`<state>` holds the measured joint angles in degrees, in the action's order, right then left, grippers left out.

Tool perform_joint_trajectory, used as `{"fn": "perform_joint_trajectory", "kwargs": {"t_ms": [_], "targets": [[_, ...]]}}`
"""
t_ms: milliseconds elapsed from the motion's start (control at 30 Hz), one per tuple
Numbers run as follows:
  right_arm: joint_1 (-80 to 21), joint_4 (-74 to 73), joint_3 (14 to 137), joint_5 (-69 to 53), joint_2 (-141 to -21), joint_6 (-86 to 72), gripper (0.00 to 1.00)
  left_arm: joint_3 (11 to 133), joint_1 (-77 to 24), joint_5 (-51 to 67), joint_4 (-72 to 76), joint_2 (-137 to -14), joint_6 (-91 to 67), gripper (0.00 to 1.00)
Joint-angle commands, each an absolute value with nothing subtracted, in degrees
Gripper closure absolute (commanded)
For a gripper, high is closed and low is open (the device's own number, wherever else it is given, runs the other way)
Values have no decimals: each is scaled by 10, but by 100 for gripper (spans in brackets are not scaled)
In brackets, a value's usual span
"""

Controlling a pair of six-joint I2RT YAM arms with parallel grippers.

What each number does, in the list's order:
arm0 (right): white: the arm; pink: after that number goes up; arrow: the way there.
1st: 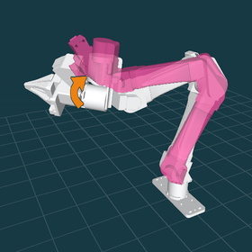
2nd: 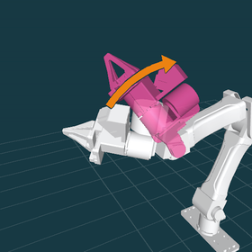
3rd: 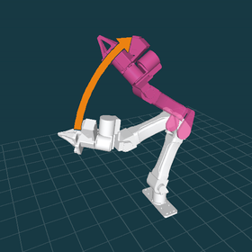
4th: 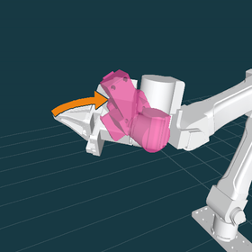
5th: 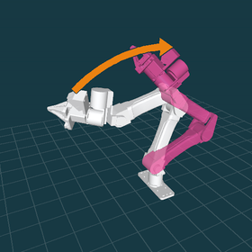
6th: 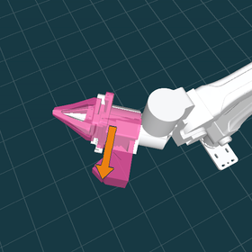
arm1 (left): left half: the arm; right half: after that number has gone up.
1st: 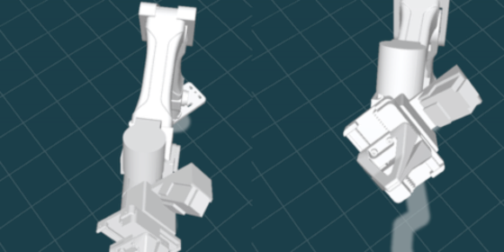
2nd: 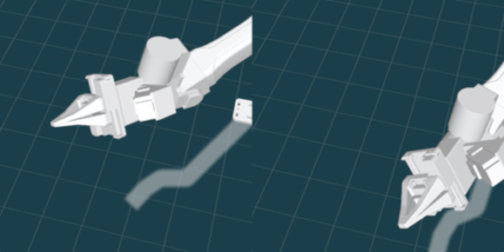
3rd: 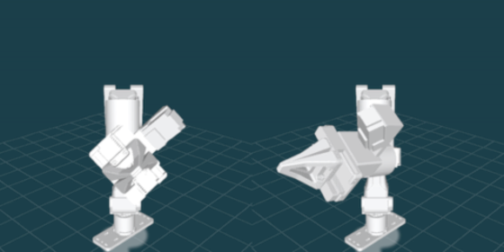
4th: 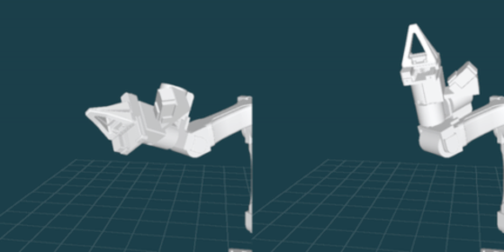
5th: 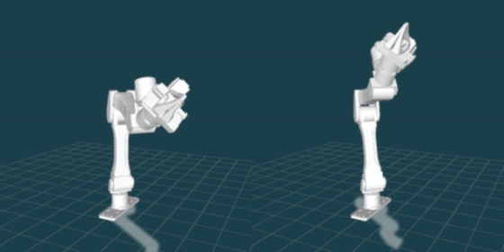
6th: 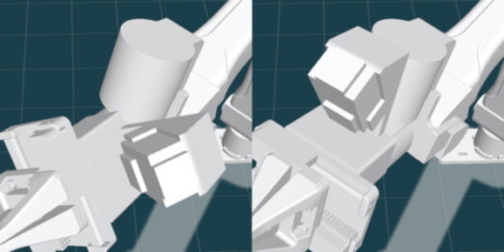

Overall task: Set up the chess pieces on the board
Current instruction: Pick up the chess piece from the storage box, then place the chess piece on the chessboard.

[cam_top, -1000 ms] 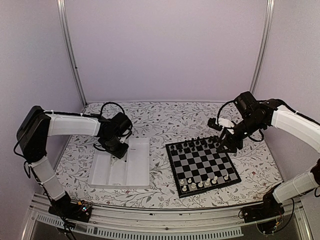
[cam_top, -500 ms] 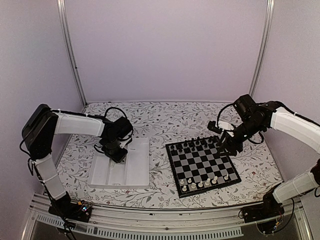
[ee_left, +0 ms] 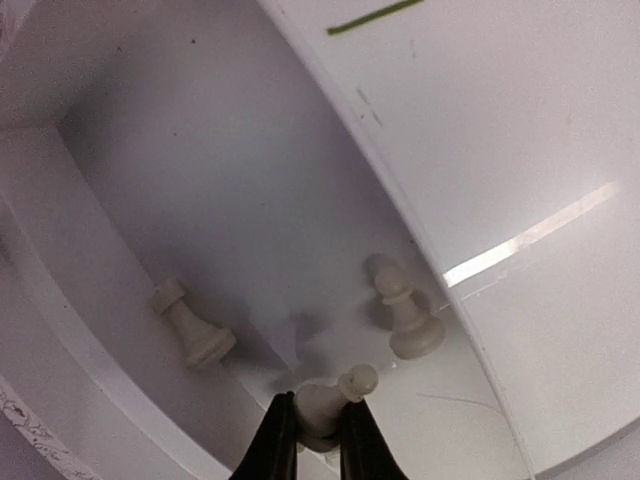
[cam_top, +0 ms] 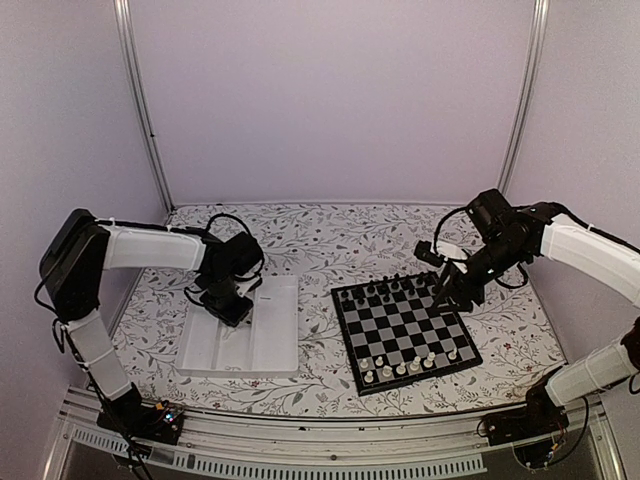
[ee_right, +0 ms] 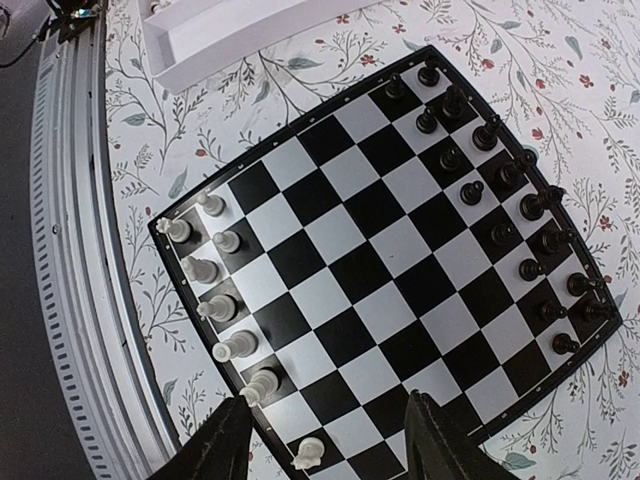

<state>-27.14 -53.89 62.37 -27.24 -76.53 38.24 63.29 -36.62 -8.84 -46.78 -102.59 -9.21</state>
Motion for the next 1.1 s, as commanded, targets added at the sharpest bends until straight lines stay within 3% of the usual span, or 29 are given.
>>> {"fn": "perform_joint_trajectory", "kwargs": {"t_ms": [0, 467, 833, 1067], "targets": [[-272, -530, 656, -323, -776, 364, 45, 610, -361, -61, -447, -945, -101, 92], [-365, -445, 809, -415, -950, 271, 53, 454, -387, 122, -173, -735, -149, 92], [-454, -475, 1063, -439, -1178, 190, 56, 419, -432, 146, -53, -730, -221, 92], [-477, -465, 1088, -458, -1220, 174, 64, 414, -442, 166, -9, -748, -246, 92]]}}
